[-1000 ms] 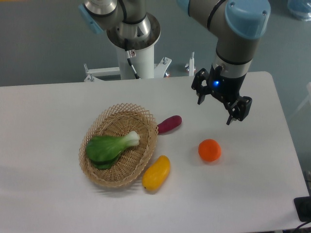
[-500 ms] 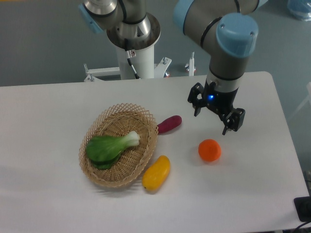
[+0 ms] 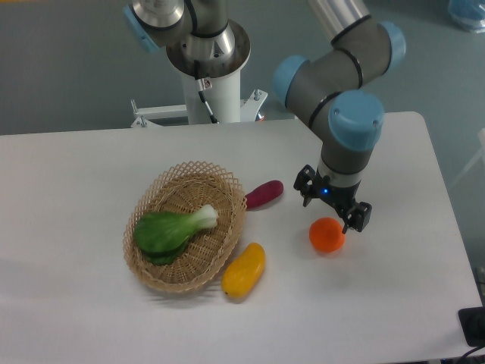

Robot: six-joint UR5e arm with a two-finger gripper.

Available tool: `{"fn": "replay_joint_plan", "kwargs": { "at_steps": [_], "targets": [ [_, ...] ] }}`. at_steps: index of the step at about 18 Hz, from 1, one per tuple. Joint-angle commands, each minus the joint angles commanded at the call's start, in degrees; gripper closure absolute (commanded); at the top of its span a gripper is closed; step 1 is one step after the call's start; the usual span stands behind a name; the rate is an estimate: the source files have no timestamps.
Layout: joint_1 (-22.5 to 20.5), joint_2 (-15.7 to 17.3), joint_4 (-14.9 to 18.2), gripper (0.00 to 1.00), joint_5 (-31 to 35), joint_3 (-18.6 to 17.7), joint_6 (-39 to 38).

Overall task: Pick up the orange from the table
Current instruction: 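Move the open gripper down toward the orange on the table, then lower the gripper around the orange and close its fingers on it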

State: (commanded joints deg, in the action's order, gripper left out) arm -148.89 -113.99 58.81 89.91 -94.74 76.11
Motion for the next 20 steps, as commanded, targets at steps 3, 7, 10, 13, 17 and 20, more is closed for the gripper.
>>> {"fn": "replay_joint_plan", "kwargs": {
  "at_steps": [3,7,10,13,17,20],
  "targets": [
    [-0.17,-0.79,-4.74,0.00,0.00,-2.20,-0.35],
    [-0.09,-2.54,-6.34,0.00,2.28,-2.20,-2.37],
    [-0.09,-2.90,-6.87,0.00,3.16,-2.47,-2.72],
    [-0.09,-3.43,-7.39,0.00,3.16,-3.43,-3.08],
    [0.00,-4.22,-8.27,0.00,3.08,-4.05,-3.25],
    [0.00,-5.01,-9.41,0.00,3.08,-3.79,-3.60]
  ]
}}
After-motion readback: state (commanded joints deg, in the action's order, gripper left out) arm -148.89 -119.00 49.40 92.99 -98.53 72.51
